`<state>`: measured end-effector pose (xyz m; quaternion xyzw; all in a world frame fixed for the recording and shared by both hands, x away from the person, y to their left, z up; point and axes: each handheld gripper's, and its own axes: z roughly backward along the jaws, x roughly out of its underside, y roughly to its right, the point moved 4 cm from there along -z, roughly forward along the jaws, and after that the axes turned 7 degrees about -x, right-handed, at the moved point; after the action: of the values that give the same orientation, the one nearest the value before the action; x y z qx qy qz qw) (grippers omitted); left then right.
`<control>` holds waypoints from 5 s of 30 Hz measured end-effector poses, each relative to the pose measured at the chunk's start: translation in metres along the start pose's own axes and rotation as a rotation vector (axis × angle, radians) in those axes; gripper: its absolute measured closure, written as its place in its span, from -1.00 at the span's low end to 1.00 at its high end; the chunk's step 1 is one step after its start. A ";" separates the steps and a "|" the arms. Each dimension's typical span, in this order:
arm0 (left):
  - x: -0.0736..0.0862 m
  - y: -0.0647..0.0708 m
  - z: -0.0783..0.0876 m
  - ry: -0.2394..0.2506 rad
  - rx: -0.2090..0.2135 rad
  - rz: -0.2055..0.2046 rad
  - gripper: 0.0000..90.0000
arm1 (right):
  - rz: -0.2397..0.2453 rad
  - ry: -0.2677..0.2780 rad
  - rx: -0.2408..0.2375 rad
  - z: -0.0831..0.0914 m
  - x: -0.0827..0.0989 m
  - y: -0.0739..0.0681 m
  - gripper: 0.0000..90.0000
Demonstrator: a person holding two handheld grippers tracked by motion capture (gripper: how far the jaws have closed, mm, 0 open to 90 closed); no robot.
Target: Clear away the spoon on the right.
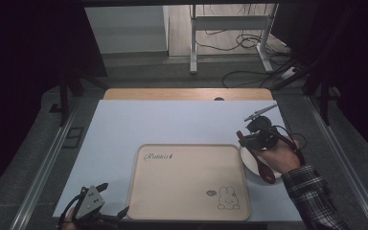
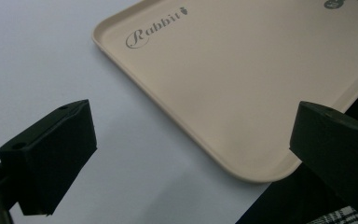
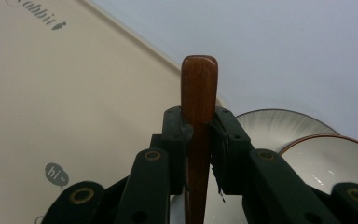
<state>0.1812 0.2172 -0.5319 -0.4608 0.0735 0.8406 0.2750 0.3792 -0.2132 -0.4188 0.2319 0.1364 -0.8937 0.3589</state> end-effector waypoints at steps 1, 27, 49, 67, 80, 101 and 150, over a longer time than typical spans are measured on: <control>0.000 0.000 0.000 0.000 0.000 0.000 -1.00 | 0.000 -0.005 -0.004 -0.002 0.001 -0.002 0.70; 0.000 0.000 0.000 -0.002 0.002 -0.006 -0.99 | 0.037 -0.115 -0.093 -0.050 0.006 -0.043 0.71; 0.000 0.001 0.000 -0.001 0.003 -0.011 -0.99 | 0.043 -0.182 -0.154 -0.095 0.011 -0.065 0.70; 0.000 0.002 0.000 -0.002 0.001 -0.018 -0.99 | 0.087 -0.116 -0.161 -0.098 0.018 -0.069 0.17; 0.000 0.002 0.000 0.000 -0.001 -0.018 -0.99 | 0.163 -0.035 -0.190 -0.102 0.032 -0.085 0.80; 0.000 -0.002 0.003 0.025 -0.002 0.022 -1.00 | 0.180 0.048 -0.169 -0.115 0.047 -0.086 1.00; 0.000 -0.002 0.002 0.017 0.008 0.012 -1.00 | 0.009 0.084 -0.019 -0.102 0.067 -0.026 1.00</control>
<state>0.1805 0.2194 -0.5309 -0.4664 0.0820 0.8380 0.2709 0.3510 -0.1918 -0.5385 0.2666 0.1587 -0.8803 0.3589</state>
